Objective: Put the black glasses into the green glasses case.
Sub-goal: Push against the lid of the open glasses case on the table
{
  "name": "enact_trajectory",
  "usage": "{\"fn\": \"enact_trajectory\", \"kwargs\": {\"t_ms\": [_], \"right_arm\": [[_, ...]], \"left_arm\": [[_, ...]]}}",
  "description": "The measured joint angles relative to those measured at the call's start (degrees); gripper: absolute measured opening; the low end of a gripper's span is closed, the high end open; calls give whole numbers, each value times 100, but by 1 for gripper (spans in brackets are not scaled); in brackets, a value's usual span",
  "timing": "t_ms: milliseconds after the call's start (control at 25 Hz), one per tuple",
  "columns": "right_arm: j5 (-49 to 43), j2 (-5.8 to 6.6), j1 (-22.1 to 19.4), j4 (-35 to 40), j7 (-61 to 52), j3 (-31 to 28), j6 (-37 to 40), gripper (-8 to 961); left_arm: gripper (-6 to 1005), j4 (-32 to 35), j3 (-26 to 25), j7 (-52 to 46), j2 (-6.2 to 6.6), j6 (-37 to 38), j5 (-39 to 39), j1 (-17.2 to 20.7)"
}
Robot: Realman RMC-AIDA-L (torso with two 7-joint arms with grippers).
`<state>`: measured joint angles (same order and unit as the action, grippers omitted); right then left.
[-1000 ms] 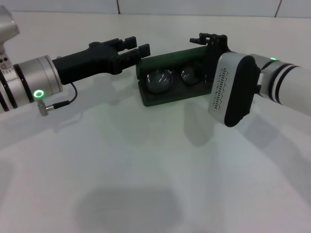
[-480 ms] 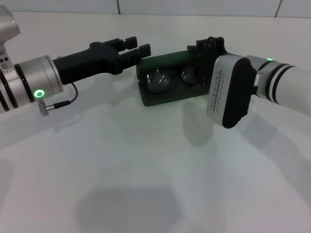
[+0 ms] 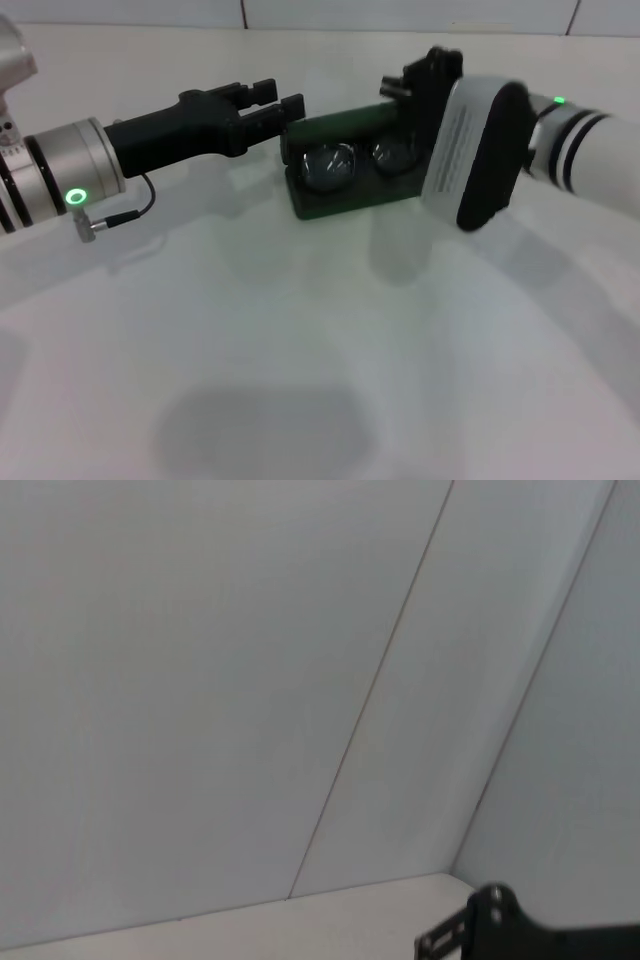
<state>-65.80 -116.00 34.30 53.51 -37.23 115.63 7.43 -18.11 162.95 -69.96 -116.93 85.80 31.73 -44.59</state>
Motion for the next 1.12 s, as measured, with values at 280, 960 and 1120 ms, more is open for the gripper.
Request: {"fn": "enact_trajectory", "kwargs": {"t_ms": [280,960,1120], "right_arm": [[503,31,-1,51,-1,-184,-3,23],[-117,-17,-302,163,309,483,-491,273],[-87,-19,-80,-40,272,487,-503,437]], "left_arm": [[616,0,0,1,-11,-3,-57,20],[622,1,10,1,-4,-2,-157,-58],[623,1,9,1,-10,-4,-198,-68]]}}
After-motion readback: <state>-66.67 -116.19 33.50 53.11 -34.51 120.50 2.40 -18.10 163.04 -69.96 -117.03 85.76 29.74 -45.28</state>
